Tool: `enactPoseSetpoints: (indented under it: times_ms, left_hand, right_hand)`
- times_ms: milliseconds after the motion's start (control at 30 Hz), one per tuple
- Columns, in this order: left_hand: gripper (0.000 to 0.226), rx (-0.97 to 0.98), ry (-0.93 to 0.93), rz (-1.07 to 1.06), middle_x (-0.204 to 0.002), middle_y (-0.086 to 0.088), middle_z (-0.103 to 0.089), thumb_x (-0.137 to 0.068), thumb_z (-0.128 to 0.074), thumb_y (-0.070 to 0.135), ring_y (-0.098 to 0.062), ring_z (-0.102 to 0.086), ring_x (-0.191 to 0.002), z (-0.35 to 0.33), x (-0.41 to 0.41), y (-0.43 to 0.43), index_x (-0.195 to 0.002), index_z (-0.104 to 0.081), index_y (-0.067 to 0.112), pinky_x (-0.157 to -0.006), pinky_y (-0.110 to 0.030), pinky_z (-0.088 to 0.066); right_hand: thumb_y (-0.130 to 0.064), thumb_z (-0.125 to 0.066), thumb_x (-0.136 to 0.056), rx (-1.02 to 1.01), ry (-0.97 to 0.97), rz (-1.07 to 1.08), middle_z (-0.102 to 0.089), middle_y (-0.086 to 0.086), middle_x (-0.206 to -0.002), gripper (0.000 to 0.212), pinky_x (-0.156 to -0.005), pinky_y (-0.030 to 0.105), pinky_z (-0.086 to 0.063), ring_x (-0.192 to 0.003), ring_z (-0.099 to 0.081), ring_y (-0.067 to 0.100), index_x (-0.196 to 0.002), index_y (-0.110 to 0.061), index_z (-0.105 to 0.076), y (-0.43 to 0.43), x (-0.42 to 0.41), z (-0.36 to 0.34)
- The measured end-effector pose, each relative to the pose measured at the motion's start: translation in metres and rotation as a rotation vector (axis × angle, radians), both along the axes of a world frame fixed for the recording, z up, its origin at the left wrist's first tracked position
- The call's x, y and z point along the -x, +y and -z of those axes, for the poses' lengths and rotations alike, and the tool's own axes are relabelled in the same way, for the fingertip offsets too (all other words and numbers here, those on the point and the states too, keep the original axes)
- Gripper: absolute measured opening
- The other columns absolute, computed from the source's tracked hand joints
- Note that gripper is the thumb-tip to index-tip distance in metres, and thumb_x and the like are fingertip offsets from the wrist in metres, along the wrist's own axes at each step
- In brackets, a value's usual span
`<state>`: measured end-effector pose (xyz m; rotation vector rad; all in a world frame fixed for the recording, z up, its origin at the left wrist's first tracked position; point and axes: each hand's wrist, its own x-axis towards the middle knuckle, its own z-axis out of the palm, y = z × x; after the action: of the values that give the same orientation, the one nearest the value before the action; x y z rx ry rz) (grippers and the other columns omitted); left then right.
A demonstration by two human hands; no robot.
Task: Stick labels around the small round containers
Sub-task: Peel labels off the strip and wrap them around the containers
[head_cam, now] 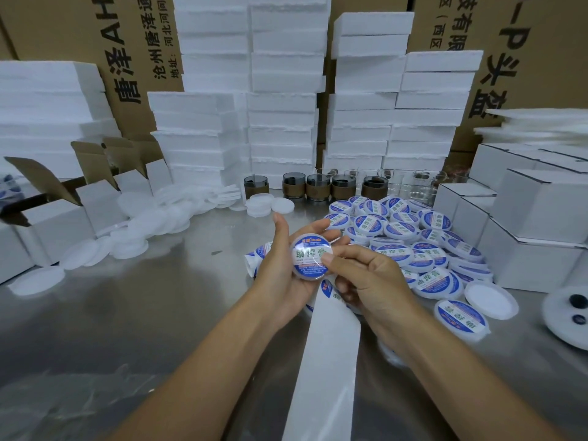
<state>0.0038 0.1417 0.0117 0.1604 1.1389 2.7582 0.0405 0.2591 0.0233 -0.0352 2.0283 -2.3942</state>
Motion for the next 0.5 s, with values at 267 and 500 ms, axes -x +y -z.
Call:
enactPoseSetpoints:
  times_ms: [267,500]
  left_hand:
    - [0.068,0.045,0.020,0.017,-0.086,-0.011,-0.074,-0.088,-0.032,0.058,-0.023,-0.072,-0.082,-0.0024,-0.0036,0.0006,-0.078,-0.076,0.007,-0.071,-0.033,-0.059]
    - [0.059,0.087,0.039,0.046,-0.086,-0.008,-0.074,-0.072,-0.042,0.058,-0.021,-0.072,-0.086,-0.0054,-0.0055,0.0011,-0.077,-0.078,0.011,-0.069,-0.030,-0.059]
  right_hand:
    - [-0.012,-0.069,-0.079,0.018,0.004,0.005,-0.054,0.003,-0.046,0.004,-0.042,0.016,-0.037,-0.040,-0.044,0.007,-0.081,-0.009,-0.067,-0.0002,0.0049,0.0029]
    - [-0.013,-0.069,-0.080,0.014,-0.018,0.001,-0.055,0.001,-0.046,0.007,-0.045,0.019,-0.038,-0.040,-0.045,0.007,-0.085,-0.008,-0.067,0.0003,0.0039,0.0019]
